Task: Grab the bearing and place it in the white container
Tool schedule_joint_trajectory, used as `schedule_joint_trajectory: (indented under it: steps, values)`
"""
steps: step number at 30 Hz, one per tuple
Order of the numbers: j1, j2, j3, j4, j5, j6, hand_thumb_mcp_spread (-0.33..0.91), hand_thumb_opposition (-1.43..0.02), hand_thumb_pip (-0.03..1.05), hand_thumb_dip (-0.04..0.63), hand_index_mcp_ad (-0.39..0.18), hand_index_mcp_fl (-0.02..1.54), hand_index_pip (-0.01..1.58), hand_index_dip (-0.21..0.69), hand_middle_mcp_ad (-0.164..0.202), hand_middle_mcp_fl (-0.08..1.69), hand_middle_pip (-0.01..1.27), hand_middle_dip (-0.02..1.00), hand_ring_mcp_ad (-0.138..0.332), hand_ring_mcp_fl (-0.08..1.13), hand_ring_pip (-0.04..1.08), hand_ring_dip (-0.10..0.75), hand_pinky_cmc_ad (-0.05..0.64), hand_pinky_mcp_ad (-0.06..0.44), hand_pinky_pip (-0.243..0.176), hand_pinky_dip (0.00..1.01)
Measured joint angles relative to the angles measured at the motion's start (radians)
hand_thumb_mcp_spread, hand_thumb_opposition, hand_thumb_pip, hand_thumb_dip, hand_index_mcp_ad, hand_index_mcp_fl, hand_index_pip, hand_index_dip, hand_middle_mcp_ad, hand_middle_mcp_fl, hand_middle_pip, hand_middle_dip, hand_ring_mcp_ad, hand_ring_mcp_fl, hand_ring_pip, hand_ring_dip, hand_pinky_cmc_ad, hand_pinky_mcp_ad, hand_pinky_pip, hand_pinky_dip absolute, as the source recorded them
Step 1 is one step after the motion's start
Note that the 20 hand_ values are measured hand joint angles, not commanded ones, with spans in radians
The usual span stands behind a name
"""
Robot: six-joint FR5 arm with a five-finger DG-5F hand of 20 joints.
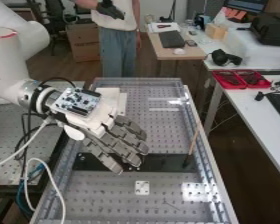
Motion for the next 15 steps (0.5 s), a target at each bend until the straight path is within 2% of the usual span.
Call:
schedule_joint_trajectory:
  steps: [6, 9, 15]
  values:
    - [-0.005, -0.012, -0.006, 0.015, 0.0, -0.004, 0.44, -0.79, 0.54, 0.248, -0.065, -0.01, 0.48, 0.126, 0.098, 0.2, 0.13, 0.37, 0.18, 0.0, 0.1, 0.072, 0.332, 0.295, -0.075, 0.18]
    - [-0.009, -0.022, -0.008, 0.023, 0.002, -0.013, 0.44, -0.78, 0.54, 0.248, -0.077, -0.01, 0.48, 0.117, 0.098, 0.17, 0.13, 0.38, 0.176, 0.0, 0.09, 0.087, 0.332, 0.295, -0.059, 0.18]
    - [-0.017, -0.056, -0.008, 0.036, -0.001, -0.024, 0.44, -0.78, 0.54, 0.246, -0.075, -0.01, 0.57, 0.117, 0.101, 0.09, 0.13, 0.37, 0.176, -0.01, 0.1, 0.096, 0.332, 0.291, -0.059, 0.18]
